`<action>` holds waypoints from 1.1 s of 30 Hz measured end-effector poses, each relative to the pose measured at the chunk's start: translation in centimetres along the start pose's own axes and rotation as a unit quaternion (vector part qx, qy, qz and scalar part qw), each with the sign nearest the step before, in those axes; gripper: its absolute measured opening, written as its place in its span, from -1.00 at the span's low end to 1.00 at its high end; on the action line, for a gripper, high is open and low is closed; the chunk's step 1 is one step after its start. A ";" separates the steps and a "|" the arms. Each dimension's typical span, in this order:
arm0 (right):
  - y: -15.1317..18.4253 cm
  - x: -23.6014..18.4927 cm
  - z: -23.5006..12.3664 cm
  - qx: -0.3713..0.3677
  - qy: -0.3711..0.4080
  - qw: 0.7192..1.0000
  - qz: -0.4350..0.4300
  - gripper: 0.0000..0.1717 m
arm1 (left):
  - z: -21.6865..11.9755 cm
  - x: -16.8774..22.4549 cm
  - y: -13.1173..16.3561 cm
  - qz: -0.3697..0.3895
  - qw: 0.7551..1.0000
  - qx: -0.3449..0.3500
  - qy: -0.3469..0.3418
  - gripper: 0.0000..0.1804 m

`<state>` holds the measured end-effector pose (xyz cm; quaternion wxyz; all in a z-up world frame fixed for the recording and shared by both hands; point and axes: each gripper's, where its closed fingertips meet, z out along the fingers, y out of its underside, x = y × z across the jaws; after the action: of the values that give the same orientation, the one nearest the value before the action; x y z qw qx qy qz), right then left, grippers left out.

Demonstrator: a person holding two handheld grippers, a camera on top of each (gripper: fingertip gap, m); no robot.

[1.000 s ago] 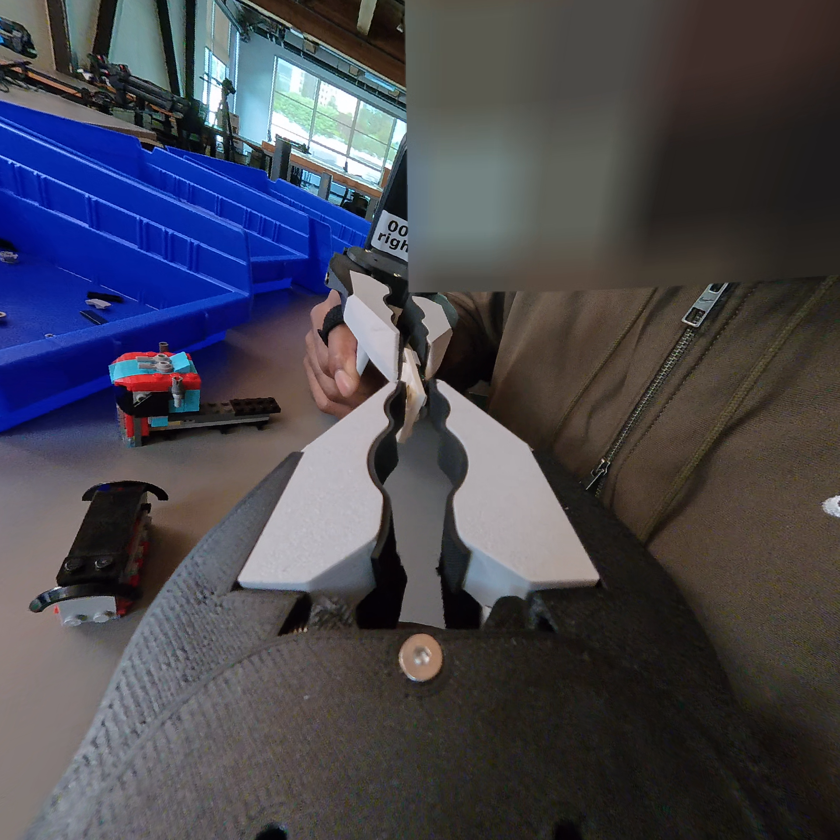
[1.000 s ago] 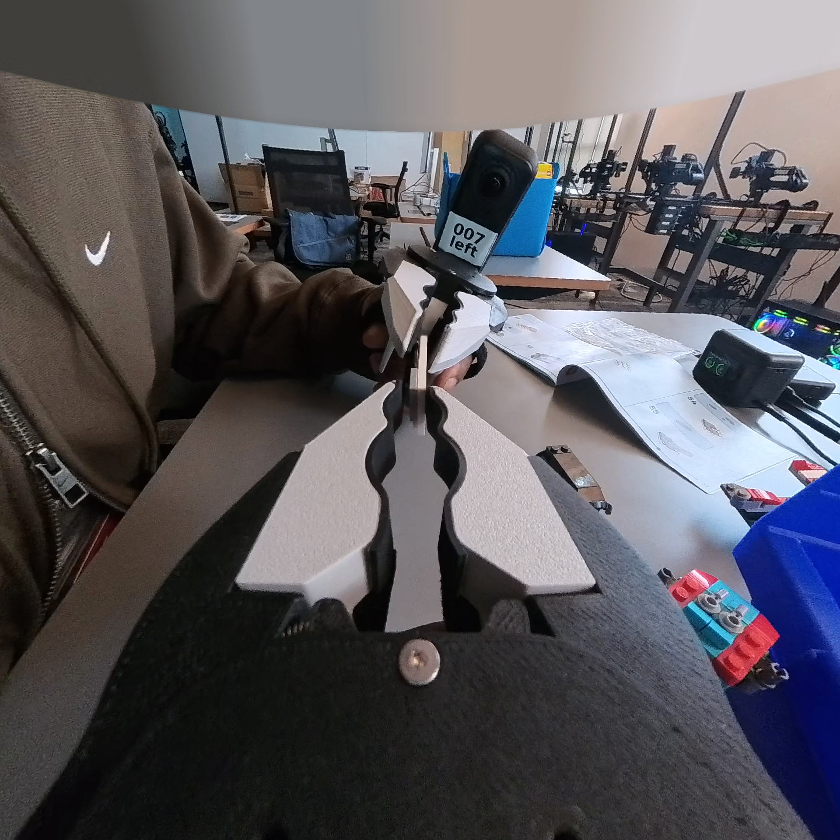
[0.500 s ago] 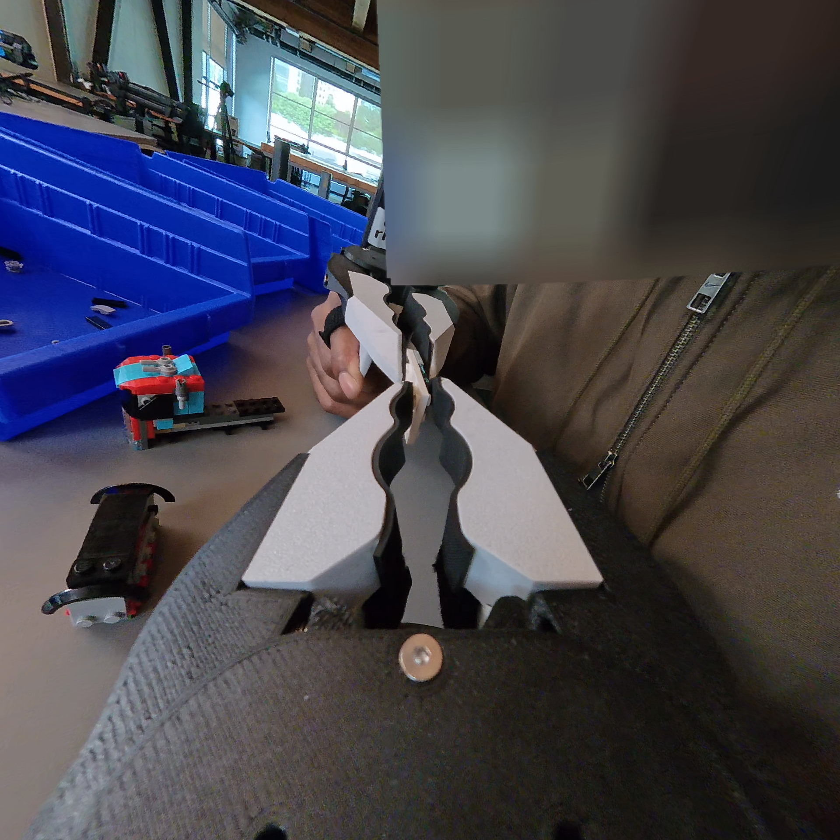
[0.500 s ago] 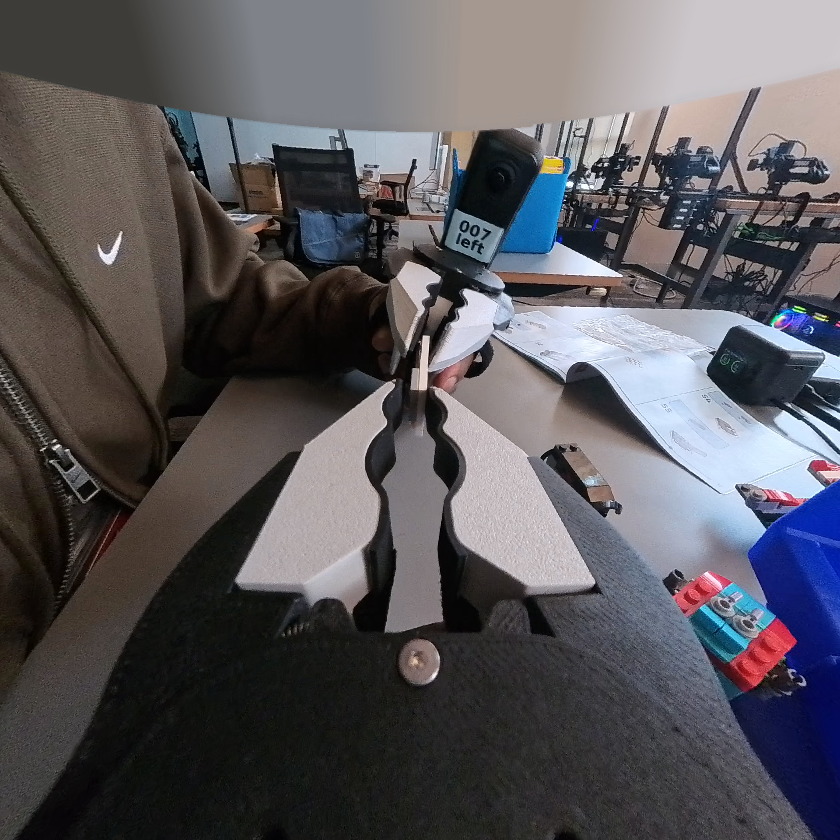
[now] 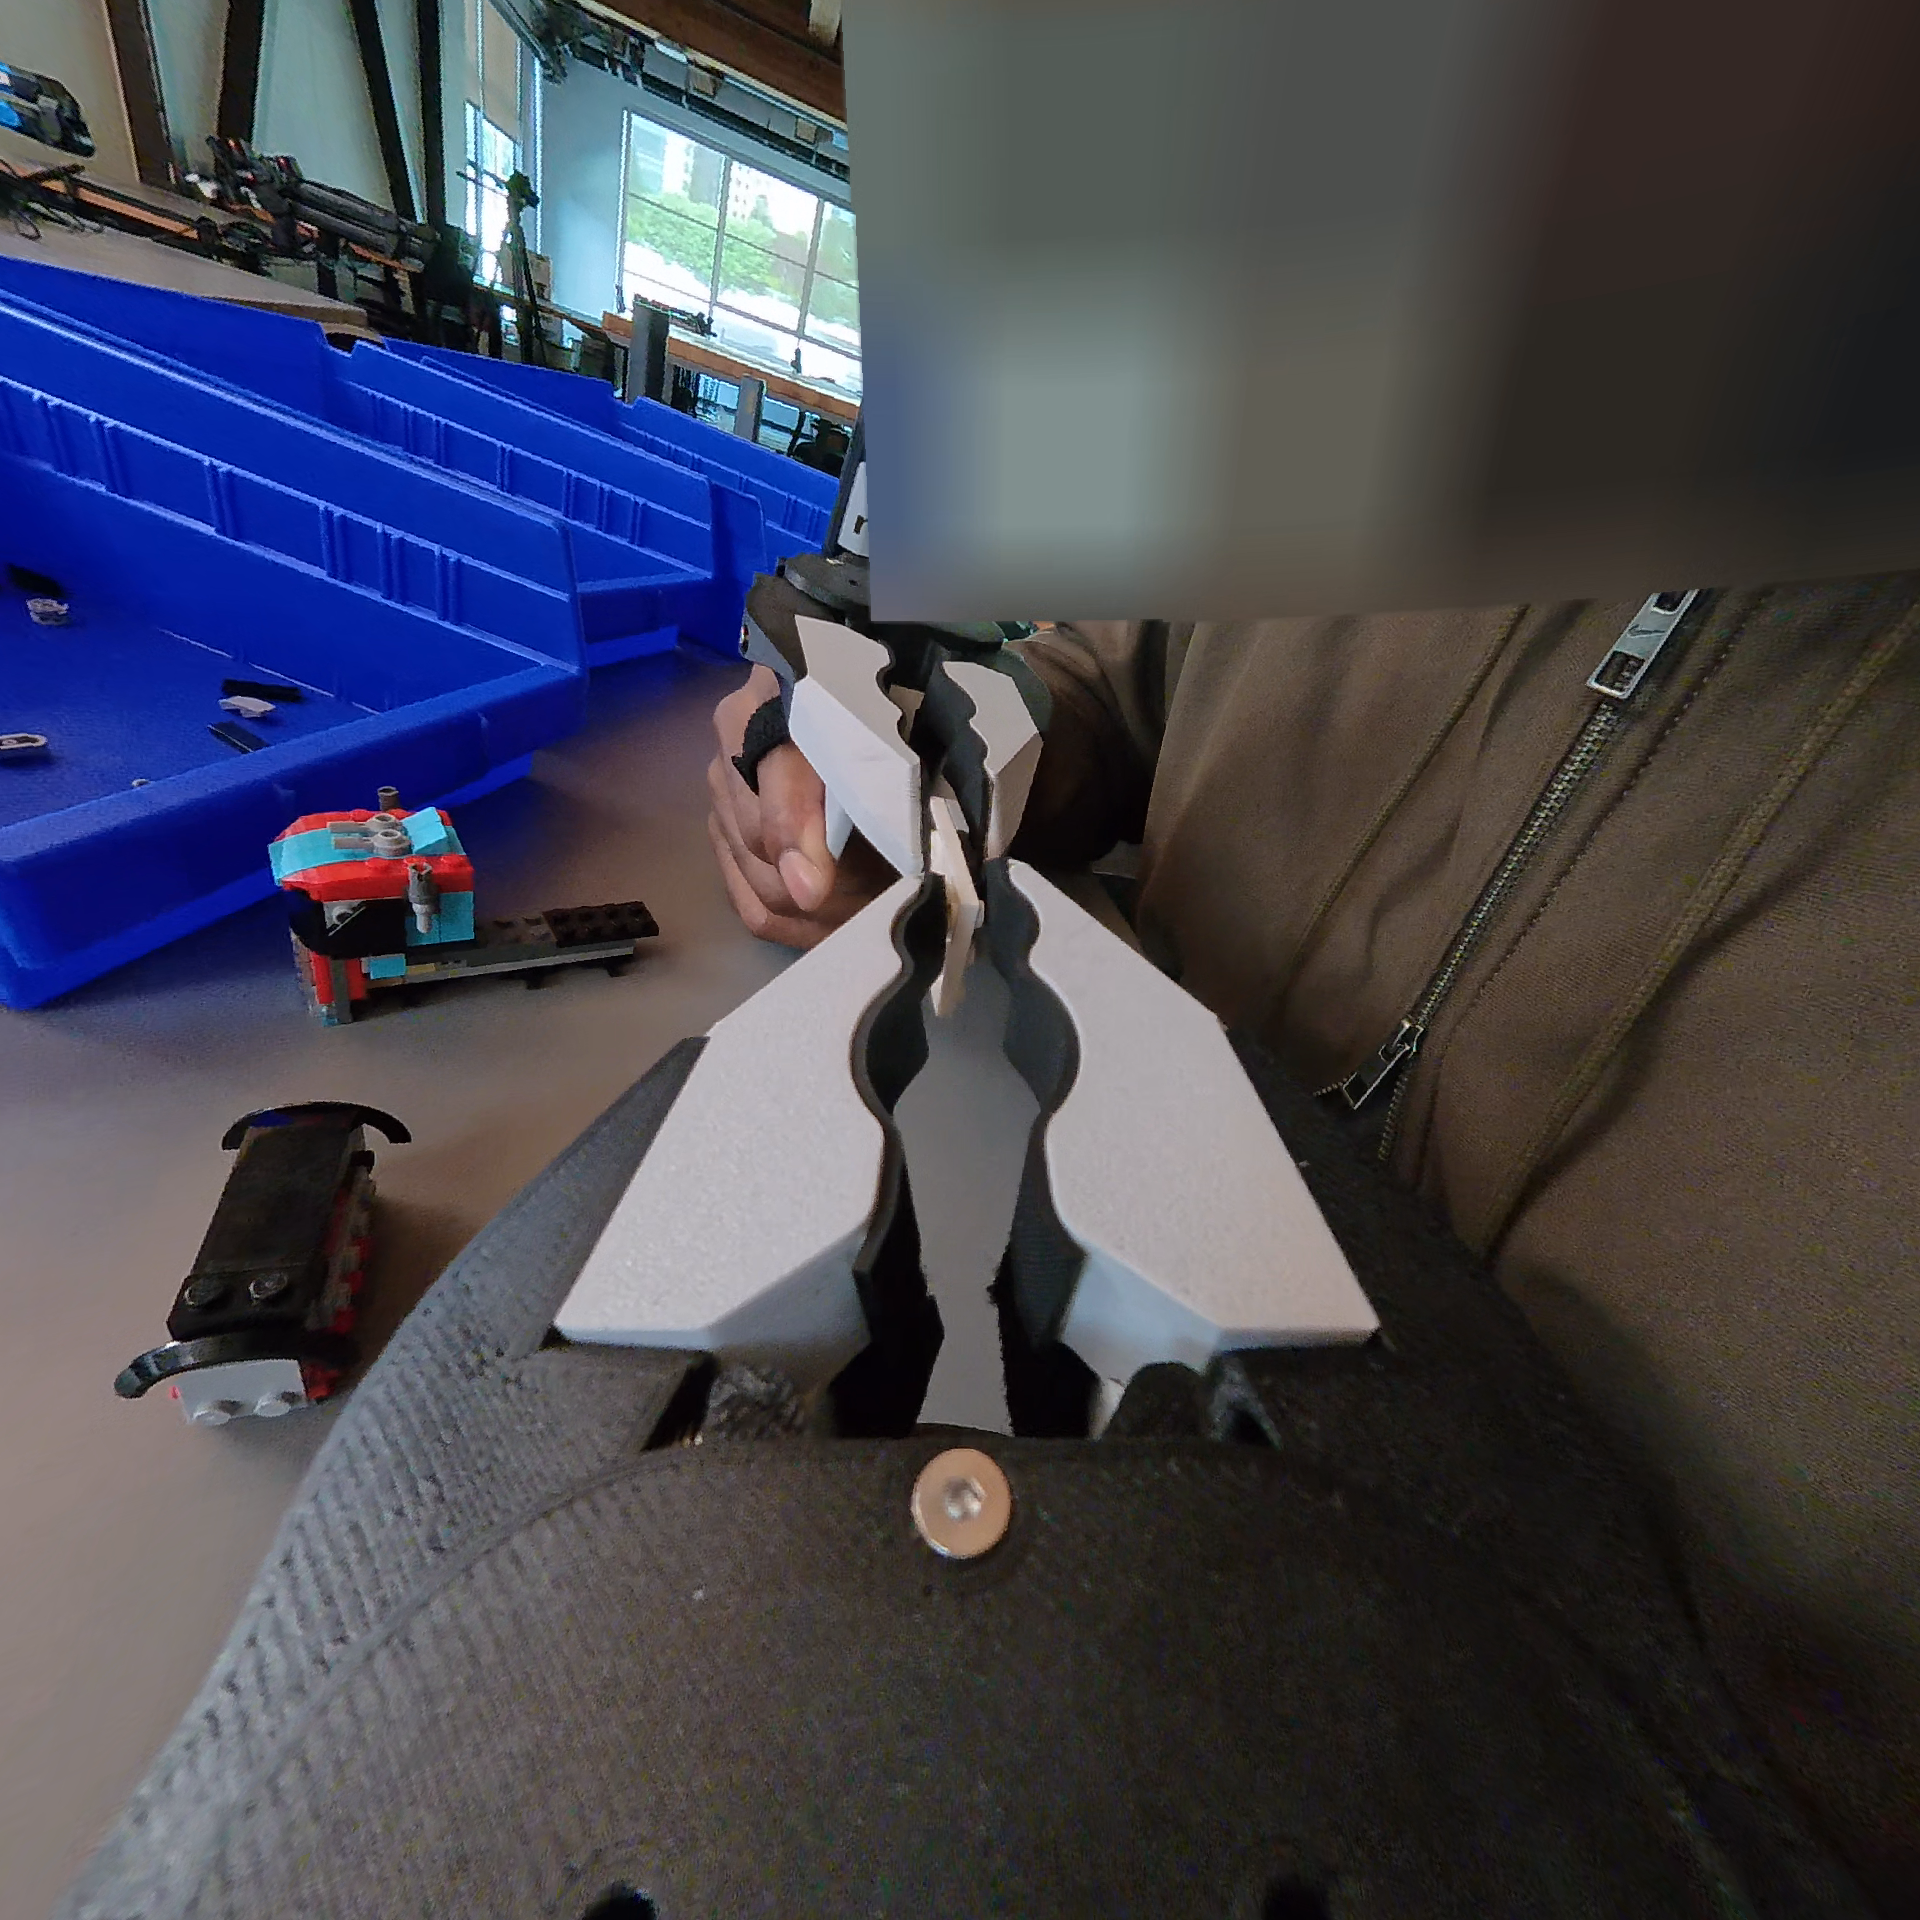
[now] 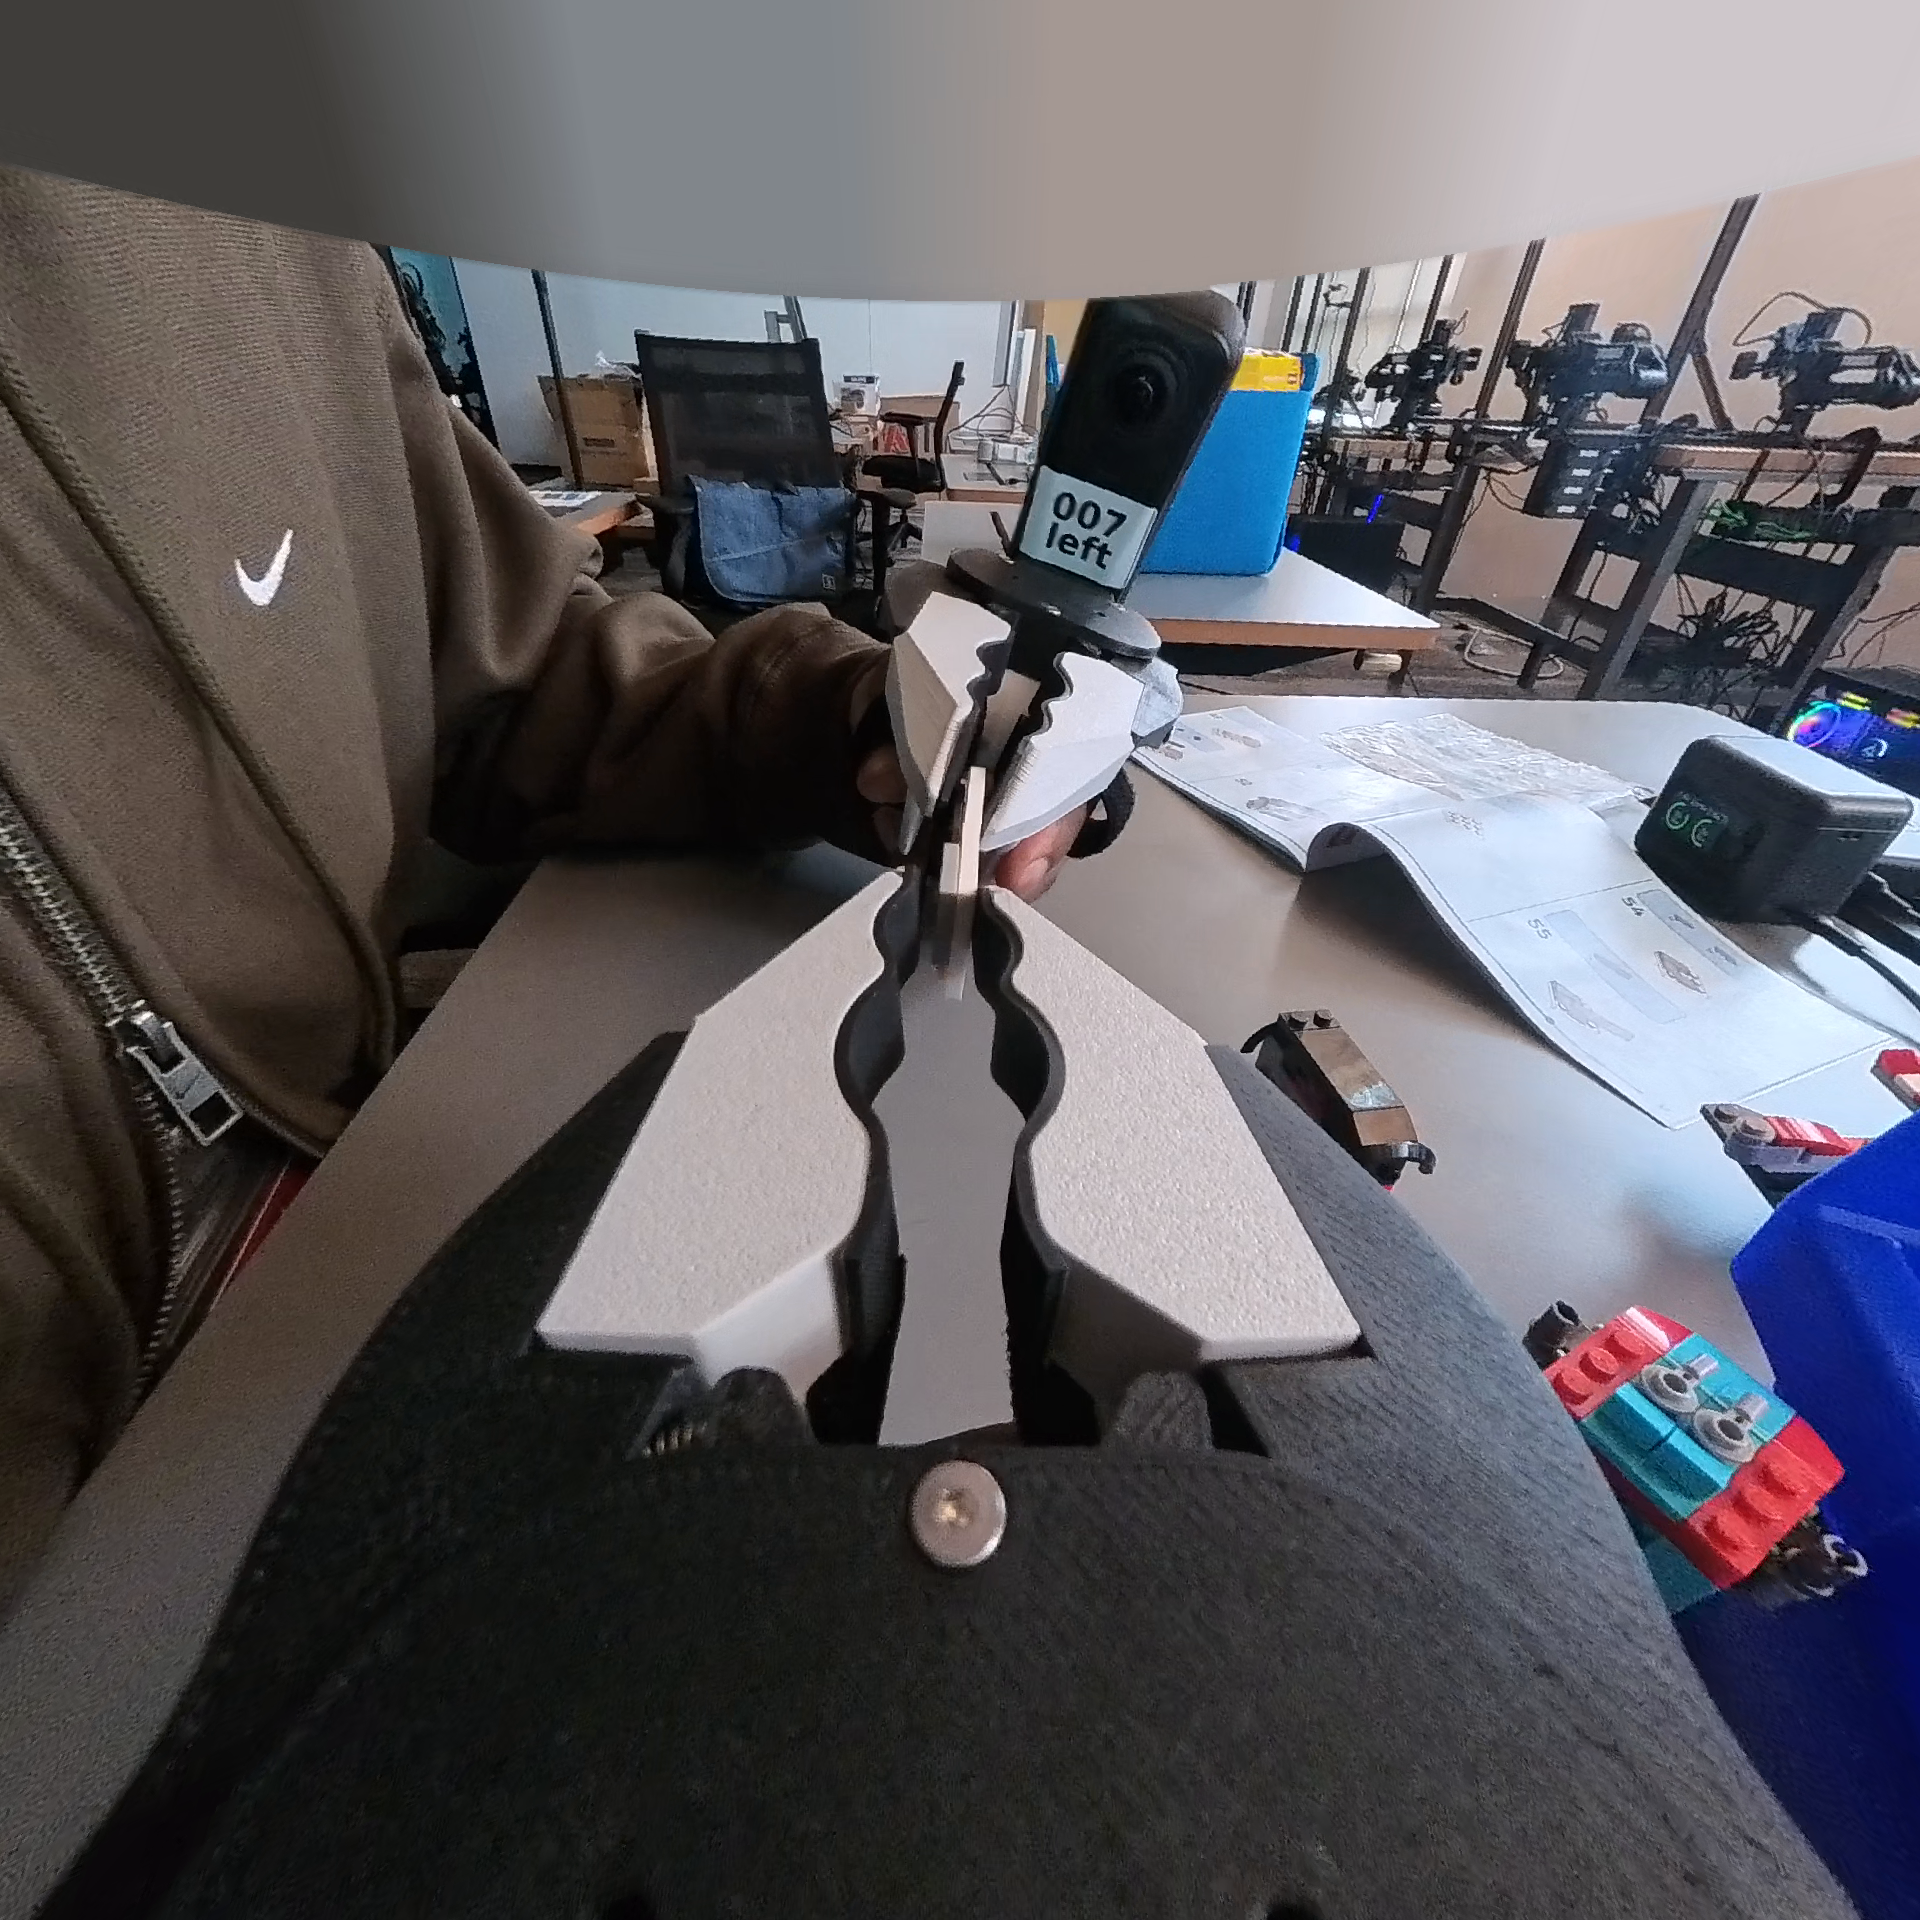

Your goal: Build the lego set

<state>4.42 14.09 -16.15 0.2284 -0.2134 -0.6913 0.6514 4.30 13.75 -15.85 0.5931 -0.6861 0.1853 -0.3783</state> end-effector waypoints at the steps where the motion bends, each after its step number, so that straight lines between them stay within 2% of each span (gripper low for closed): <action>1: 0.0 0.1 0.0 0.000 0.002 1.000 0.000 -0.88 | 0.0 0.0 0.0 -0.003 1.000 0.002 0.000 -0.90; 5: 0.0 0.8 -0.2 0.001 0.021 1.000 0.001 -0.88 | 0.0 -0.6 -0.4 -0.017 1.000 0.012 -0.016 -0.90; 7: 0.0 0.9 -0.1 0.000 0.026 1.000 -0.004 -0.88 | 0.2 -0.6 -0.3 -0.021 1.000 0.013 -0.018 -0.72; 9: 0.1 0.8 -0.1 -0.003 0.027 1.000 -0.008 -0.88 | 0.5 -0.6 -0.2 -0.022 1.000 0.010 -0.020 -0.68; 15: 0.0 1.1 -0.2 -0.002 0.034 0.999 -0.008 -0.88 | 0.5 -1.1 -0.2 -0.006 0.999 0.007 -0.041 -0.87; 33: 0.3 1.0 -0.1 -0.010 0.026 1.000 0.001 -0.88 | 0.6 -1.1 -0.3 0.020 0.998 0.008 -0.056 -0.91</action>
<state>3.69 14.74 -16.42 0.2432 -0.2332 -0.6913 0.6392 3.97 15.06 -15.90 0.6155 -0.6974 0.1630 -0.3290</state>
